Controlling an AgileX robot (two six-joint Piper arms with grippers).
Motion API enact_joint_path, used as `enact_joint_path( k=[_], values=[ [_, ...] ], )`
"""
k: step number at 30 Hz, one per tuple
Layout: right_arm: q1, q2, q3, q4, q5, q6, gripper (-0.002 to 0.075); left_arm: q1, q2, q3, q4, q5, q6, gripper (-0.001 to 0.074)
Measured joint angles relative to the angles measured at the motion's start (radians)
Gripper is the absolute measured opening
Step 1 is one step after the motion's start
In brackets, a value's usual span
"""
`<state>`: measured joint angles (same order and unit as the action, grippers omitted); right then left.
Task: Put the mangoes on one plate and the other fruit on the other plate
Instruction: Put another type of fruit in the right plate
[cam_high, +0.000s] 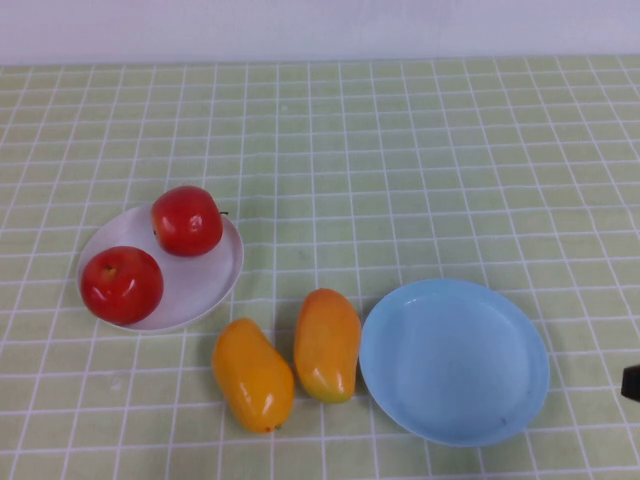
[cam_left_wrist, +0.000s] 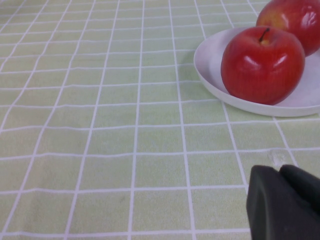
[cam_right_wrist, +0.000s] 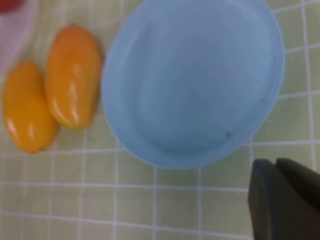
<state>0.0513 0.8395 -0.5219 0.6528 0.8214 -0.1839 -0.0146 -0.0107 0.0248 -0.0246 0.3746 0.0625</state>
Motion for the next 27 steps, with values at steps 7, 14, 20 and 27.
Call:
enact_joint_path(
  k=[7,14,20,27],
  values=[
    [0.143,0.260,-0.233,-0.136,0.043,0.007,-0.0015,0.001,0.000,0.000,0.000,0.000,0.000,0.0002],
    [0.436,0.463,-0.421,-0.210,0.045,0.090,-0.0015,0.002,0.000,0.000,0.000,0.000,0.000,0.0002],
    [0.661,0.677,-0.627,-0.231,0.080,0.100,0.0007,0.002,0.000,0.000,0.000,0.000,0.000,0.0002],
    [0.810,0.907,-0.899,-0.311,0.157,0.111,0.0302,0.002,0.000,0.000,0.000,0.000,0.000,0.0002]
  ],
)
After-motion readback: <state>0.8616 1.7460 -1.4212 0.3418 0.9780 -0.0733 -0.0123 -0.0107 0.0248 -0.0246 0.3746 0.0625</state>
